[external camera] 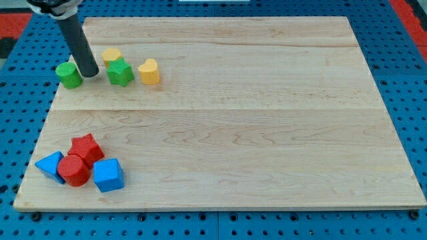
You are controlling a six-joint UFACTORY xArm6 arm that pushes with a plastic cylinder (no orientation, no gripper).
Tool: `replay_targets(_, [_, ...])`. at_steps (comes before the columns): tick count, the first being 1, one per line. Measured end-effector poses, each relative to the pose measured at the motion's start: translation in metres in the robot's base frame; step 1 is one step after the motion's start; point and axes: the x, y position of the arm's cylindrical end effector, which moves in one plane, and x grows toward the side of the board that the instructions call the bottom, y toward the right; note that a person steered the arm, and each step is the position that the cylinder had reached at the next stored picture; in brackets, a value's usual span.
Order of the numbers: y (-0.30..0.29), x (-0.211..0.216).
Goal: Slide the yellow hexagon towards center
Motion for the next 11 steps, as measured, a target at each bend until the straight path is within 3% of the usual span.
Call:
replay_targets(2, [0.027,-0.047])
replay_targets(3, [0.079,-0.048])
replay_targets(5, [0.117,-0.078])
replay_targets(6, [0.17,-0.075])
replay_targets(8, [0.188,-0.066])
replay_targets(9, [0.188,-0.038])
replay_targets(11, [0.218,-0.046])
